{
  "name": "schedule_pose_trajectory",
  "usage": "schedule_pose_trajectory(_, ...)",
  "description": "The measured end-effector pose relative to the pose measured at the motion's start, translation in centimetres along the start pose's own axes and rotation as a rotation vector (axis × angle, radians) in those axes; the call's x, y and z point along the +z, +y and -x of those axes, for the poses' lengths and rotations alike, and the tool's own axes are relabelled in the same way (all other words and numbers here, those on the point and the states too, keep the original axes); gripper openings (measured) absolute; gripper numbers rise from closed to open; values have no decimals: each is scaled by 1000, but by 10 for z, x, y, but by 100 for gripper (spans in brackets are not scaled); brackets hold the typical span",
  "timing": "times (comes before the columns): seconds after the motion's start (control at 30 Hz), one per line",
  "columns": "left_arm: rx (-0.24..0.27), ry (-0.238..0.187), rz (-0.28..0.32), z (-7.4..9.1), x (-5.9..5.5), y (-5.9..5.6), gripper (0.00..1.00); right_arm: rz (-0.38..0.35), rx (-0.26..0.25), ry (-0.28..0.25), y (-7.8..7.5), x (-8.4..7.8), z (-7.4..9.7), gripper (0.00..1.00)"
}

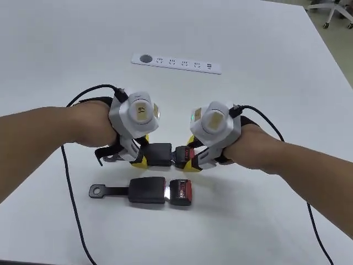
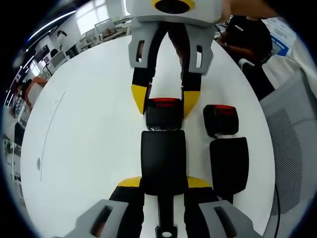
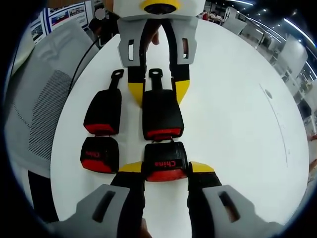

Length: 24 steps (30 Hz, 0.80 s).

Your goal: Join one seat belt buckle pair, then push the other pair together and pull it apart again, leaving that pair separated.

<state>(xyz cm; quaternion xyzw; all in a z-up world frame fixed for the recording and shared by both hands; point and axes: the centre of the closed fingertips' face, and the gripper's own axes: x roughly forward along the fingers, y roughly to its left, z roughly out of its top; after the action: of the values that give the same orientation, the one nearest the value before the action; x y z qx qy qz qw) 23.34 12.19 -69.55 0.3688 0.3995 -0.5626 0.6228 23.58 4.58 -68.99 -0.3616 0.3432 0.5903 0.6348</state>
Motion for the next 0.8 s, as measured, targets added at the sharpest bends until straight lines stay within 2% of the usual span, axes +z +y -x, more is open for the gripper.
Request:
schedule_pose_trajectory(0.4,-2,-16,9,3,2,-3,30,3,-5,9,2,-1,2,31)
schedule_pose_trajectory(0.6,-6,-9,4,2,2,-3,30,-1,-4,29,-1,-15,9,31)
schedule_pose_trajectory(0.8,-8,-46,15,2,2,-4,31,-30,-15,-28,-2,-16,8,32)
